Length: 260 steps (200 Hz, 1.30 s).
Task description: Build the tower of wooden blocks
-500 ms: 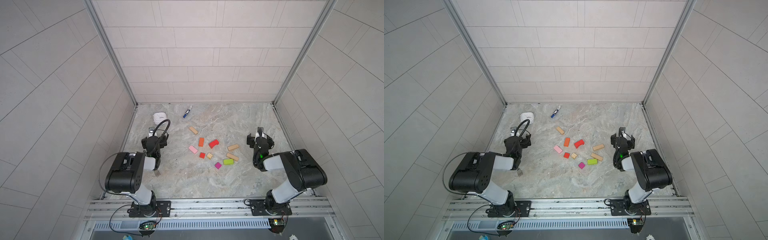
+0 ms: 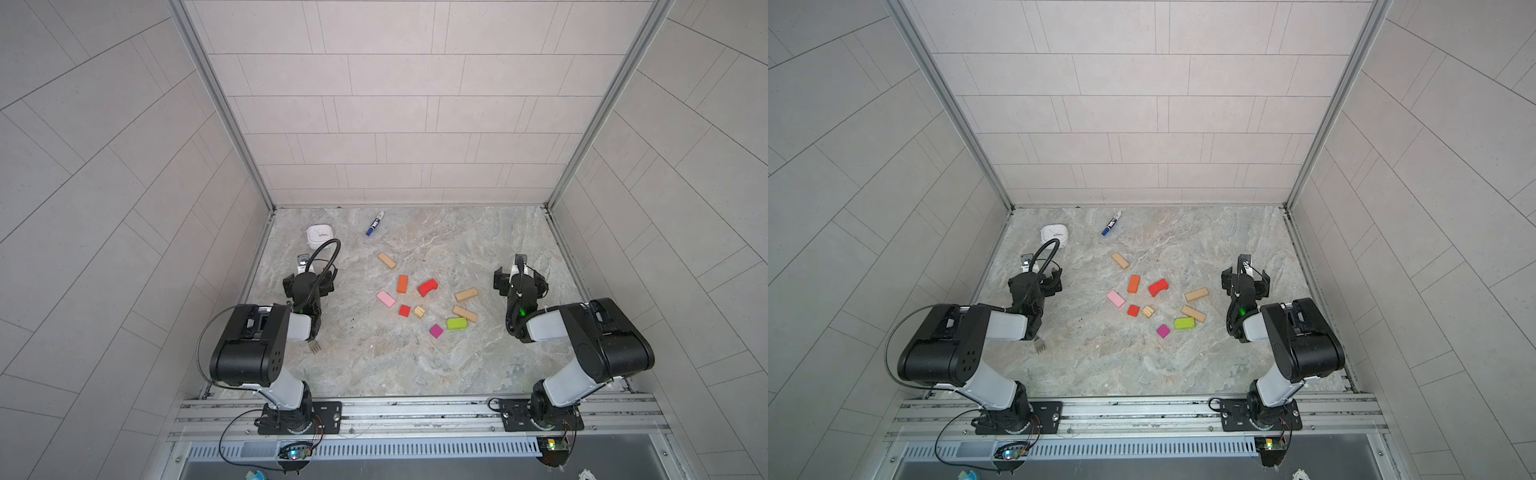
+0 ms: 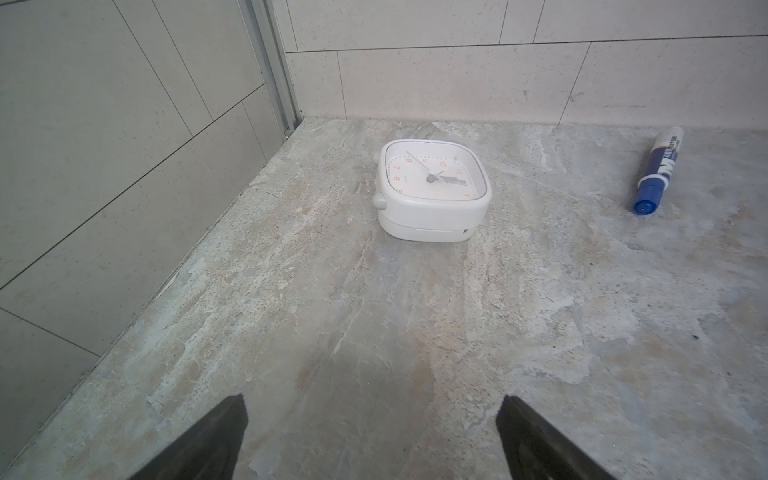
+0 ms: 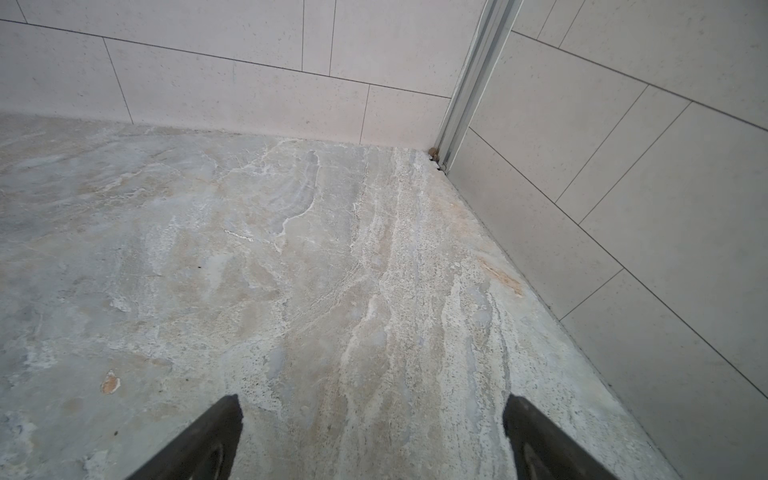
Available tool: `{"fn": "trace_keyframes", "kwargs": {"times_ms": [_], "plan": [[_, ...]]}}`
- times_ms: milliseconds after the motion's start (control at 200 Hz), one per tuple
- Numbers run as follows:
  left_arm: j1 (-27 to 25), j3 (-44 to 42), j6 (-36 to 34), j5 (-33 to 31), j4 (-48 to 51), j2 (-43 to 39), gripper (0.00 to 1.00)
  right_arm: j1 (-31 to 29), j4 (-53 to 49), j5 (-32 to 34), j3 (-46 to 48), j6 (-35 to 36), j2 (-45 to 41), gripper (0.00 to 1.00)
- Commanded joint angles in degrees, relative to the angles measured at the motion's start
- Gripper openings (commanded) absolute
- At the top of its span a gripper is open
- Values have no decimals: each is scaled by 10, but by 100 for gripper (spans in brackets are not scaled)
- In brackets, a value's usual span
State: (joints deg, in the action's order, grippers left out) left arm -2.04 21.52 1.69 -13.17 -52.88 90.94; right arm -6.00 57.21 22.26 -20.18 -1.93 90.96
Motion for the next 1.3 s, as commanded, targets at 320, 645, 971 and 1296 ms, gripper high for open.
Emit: {"fn": "trace_keyframes", "kwargs": {"times_ms": [320, 645, 971, 1296], "plan": [[-9, 39, 3, -33, 101, -63, 100, -15, -6, 14, 14, 22, -55, 99], [-53, 187, 75, -95, 408, -164, 100, -28, -366, -2, -99, -29, -232, 99], [-71, 349, 158, 68, 702, -203, 100, -49, -695, -75, -264, -183, -238, 99], [-98, 386, 152, 228, 778, -198, 100, -72, -816, -154, -331, -210, -224, 99]]}}
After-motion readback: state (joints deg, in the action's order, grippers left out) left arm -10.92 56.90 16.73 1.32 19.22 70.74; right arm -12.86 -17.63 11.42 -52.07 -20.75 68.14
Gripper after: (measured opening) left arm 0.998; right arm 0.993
